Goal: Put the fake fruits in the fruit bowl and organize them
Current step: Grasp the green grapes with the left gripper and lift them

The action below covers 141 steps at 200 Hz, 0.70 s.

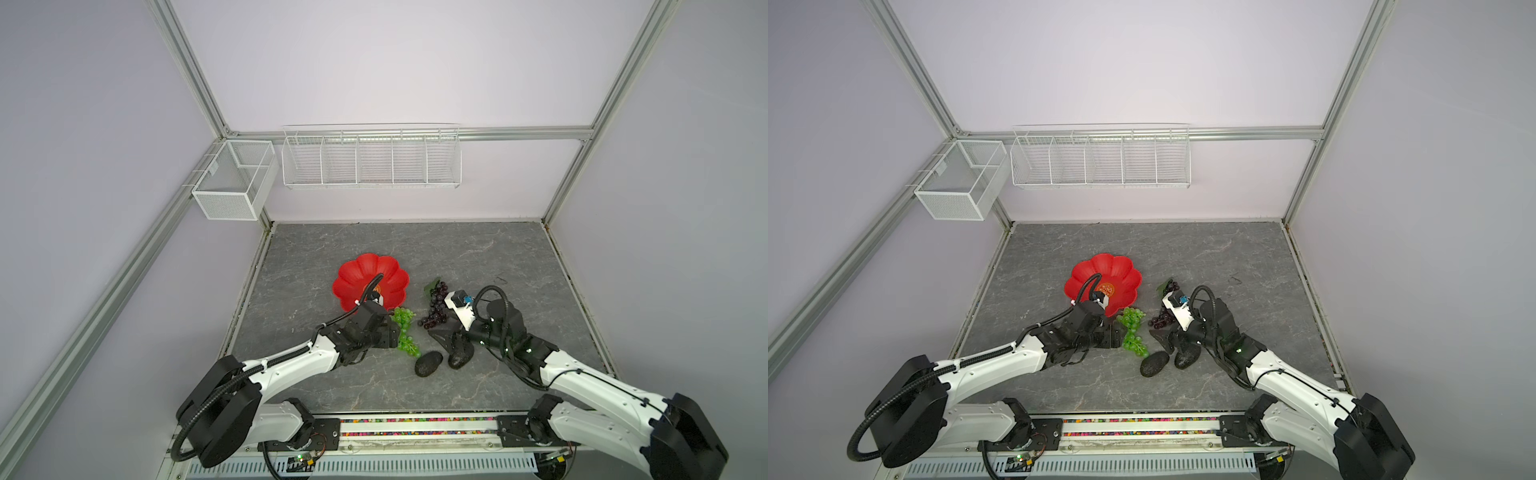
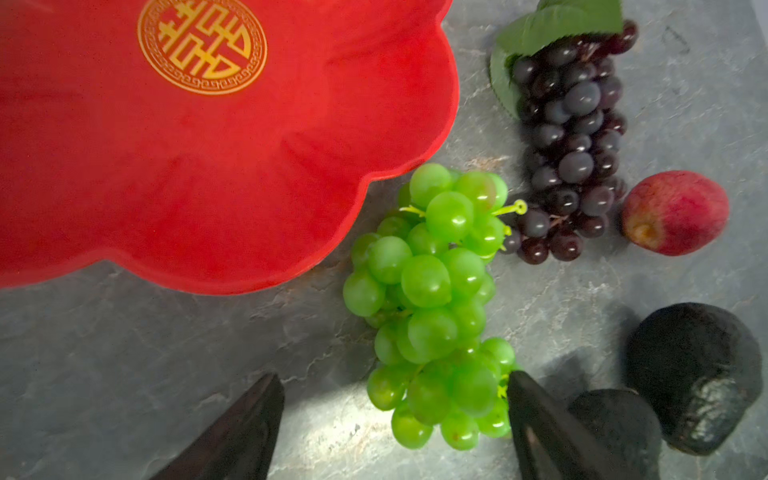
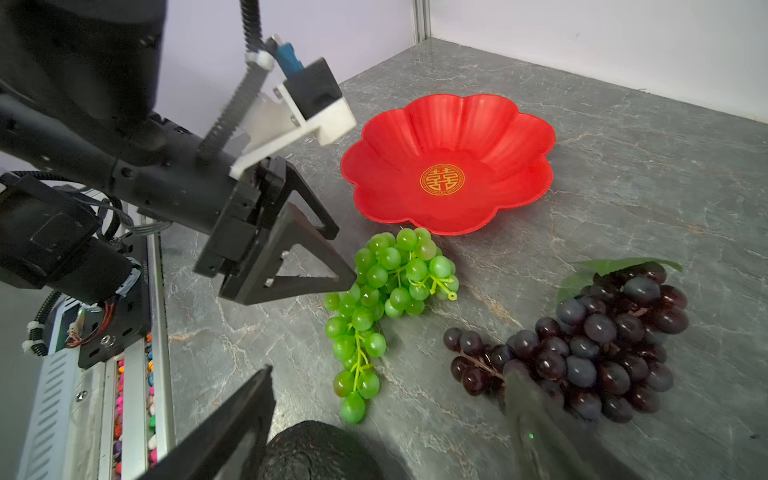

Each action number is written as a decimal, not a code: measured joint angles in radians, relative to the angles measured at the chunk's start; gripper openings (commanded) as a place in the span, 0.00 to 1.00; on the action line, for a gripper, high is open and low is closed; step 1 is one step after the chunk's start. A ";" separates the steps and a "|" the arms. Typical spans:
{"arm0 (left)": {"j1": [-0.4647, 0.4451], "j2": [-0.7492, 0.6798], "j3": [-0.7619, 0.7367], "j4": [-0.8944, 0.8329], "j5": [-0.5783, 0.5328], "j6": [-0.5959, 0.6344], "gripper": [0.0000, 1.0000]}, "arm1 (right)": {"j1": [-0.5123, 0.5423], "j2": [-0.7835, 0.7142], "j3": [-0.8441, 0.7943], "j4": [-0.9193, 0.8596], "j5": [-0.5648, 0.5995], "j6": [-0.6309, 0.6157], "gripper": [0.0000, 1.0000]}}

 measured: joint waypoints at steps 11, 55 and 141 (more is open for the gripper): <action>0.000 0.034 0.013 0.000 0.006 0.000 0.86 | 0.000 -0.003 -0.003 0.005 0.001 -0.003 0.88; 0.000 0.200 0.119 0.021 0.045 0.000 0.82 | 0.000 -0.005 -0.004 0.023 0.001 -0.014 0.88; -0.006 0.343 0.203 0.050 0.074 -0.016 0.23 | 0.000 0.010 -0.004 0.027 0.009 -0.018 0.88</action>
